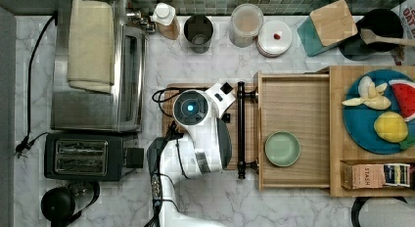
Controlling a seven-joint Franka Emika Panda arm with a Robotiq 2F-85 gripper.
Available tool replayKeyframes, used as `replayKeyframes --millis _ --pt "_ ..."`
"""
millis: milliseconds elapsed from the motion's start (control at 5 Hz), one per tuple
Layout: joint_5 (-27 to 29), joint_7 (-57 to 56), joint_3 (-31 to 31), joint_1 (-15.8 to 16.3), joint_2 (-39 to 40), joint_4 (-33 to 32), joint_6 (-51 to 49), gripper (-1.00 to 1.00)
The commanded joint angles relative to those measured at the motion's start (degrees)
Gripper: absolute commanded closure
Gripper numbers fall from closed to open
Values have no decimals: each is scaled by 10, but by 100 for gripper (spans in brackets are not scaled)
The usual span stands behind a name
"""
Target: Close the drawer.
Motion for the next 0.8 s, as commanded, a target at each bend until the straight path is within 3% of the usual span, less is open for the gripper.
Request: replayKeyframes --millis 200,800 --pt "-9 7 -13 -11 -8 -49 61 100" --pt "2 -89 -47 -51 -9 -41 51 100"
